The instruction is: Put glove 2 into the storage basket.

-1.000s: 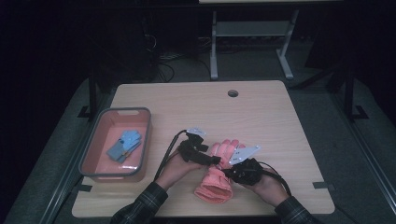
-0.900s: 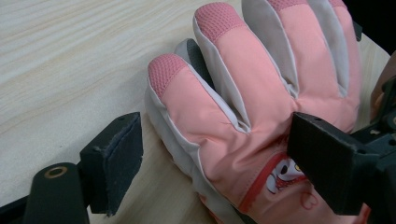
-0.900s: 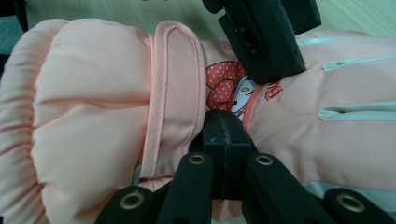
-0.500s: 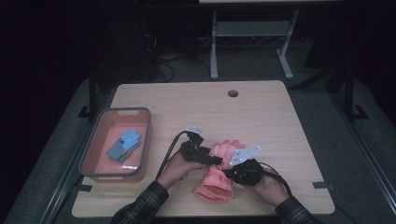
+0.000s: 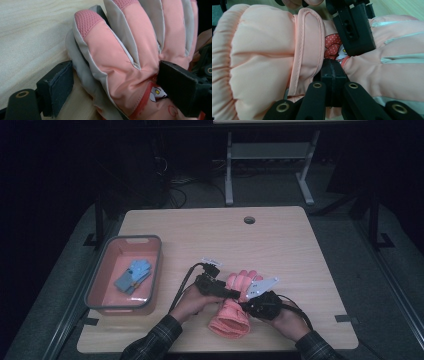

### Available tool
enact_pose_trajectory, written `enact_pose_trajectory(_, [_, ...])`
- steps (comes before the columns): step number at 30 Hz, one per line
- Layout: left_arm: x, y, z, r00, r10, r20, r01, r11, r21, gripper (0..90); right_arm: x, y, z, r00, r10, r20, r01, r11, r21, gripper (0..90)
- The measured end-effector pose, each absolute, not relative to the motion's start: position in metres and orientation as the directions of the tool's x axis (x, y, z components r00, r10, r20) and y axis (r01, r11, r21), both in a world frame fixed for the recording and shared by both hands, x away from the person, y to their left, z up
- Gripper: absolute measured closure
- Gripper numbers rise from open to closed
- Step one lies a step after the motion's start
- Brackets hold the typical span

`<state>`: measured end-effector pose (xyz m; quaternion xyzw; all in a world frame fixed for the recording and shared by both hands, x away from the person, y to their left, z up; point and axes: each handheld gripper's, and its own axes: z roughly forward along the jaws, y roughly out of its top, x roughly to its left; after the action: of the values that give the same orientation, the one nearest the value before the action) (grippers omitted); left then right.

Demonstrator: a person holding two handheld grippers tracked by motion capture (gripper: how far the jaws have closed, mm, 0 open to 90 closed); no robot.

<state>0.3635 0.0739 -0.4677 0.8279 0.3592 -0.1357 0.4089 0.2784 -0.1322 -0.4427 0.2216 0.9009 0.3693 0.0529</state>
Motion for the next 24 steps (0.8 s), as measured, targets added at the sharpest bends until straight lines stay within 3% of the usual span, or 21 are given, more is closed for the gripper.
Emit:
enact_pose_trajectory(13, [0.3686,0.0760,-0.4751,0.642,0.408,-0.649,0.765,-0.393,0.510,42.4,0.2801,-0.1321,-0.4451,-0.903,0.426,0.065,0.351,0.640,0.684,90.0])
enact_pose_trajectory(19, [0.3661,0.0746,-0.4713,0.670,0.398,-0.626,0.741,-0.407,0.534,62.4,0.2798,-0.1301,-0.4453,-0.904,0.423,0.056,0.342,0.641,0.687,90.0])
enact_pose_trajectory(24, [0.3630,0.0742,-0.4665,0.694,0.405,-0.595,0.719,-0.414,0.558,68.8,0.2799,-0.1291,-0.4440,-0.903,0.426,0.059,0.346,0.636,0.690,90.0])
